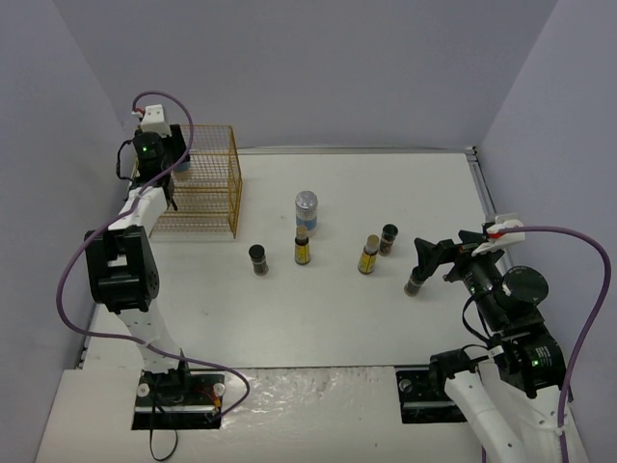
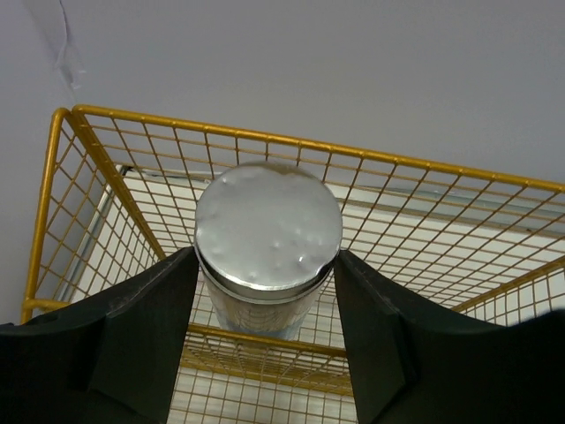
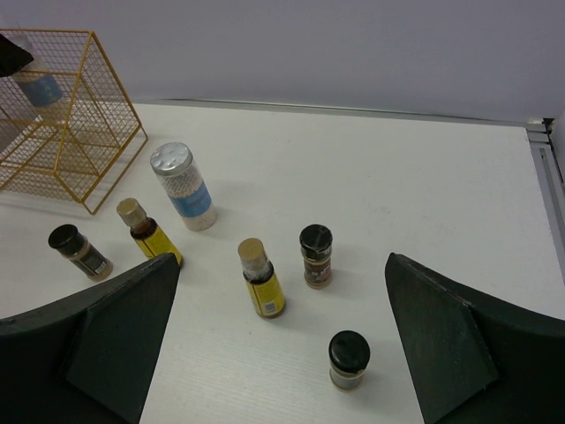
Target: Organize the condiment bottles
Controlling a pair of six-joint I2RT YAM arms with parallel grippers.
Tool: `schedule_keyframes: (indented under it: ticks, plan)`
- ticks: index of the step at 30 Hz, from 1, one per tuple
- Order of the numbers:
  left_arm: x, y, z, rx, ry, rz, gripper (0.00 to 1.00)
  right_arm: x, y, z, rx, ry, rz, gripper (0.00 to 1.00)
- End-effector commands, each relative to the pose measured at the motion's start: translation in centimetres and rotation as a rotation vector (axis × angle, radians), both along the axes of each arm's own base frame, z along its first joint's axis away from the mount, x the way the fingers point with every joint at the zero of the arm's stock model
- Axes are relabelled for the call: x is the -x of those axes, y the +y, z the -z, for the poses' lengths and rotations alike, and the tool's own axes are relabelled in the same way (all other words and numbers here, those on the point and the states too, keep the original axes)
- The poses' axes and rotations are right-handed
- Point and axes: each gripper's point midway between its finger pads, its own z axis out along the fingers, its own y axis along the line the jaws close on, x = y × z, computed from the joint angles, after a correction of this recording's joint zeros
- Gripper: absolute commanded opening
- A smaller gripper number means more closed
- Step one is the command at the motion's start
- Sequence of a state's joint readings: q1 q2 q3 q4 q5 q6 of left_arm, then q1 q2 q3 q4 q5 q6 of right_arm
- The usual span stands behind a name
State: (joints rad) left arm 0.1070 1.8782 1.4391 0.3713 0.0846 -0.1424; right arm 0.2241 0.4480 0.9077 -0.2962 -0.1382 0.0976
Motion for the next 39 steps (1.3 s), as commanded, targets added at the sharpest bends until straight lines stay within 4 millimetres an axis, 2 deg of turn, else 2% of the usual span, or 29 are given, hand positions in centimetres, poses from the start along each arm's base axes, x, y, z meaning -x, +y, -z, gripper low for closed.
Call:
schedule_keyframes:
  ticks: [1,7,10,12,15,19,21,22,24,27,33,35,39]
  plan:
    - [-0.4,0.6,-4.5,-0.001,-0.137,-0.009,0.68,-0.2,0.4,-2.1,-0.022,-0.079,-0.02,1.0]
    - [0.0,0.7,-3.7,-0.004,-0.09,-0.017,0.84,0.0,0.5,-2.3,-0.029,-0.083,-0.023,1.0]
    - [0.8,0.7,-4.3,0.001,-0.065,-0.022,0.9,0.1,0.6,-2.3,-0.035,-0.083,-0.029,1.0]
    - [1.5,0.4,-5.4,0.017,-0.057,-0.017,0.94,0.1,0.6,-2.4,-0.036,-0.084,-0.03,1.0]
    - [3.2,-1.2,-8.5,0.054,-0.068,0.046,0.96,0.2,0.6,-2.5,-0.039,-0.087,-0.028,1.0]
    - [5.7,-4.0,-10.3,0.101,-0.032,0.124,0.97,0.1,0.6,-2.7,-0.04,-0.086,-0.027,1.0]
    - [7.3,-6.5,-11.0,0.113,-0.017,0.195,0.97,0.0,0.6,-2.6,-0.036,-0.084,-0.027,1.0]
    - [8.2,-8.9,-11.7,0.109,-0.023,0.252,0.97,-0.1,0.6,-2.6,-0.034,-0.083,-0.025,1.0]
    - [9.6,-13.2,-11.5,0.079,-0.017,0.364,0.97,-0.2,0.5,-2.4,-0.03,-0.079,-0.022,1.0]
    - [12.6,-21.6,-10.0,-0.014,-0.033,0.579,0.97,-0.4,0.6,-2.2,-0.033,-0.069,-0.024,1.0]
    - [16.1,-31.8,-6.1,-0.014,0.046,0.795,0.97,-0.2,0.8,-2.2,-0.037,-0.071,-0.037,1.0]
    - [16.3,-33.7,-4.4,-0.033,0.078,0.788,0.97,0.0,0.9,-2.5,-0.04,-0.08,-0.042,1.0]
    - [16.1,-35.3,-2.4,-0.074,0.11,0.73,0.97,0.3,0.8,-2.6,-0.049,-0.09,-0.043,1.0]
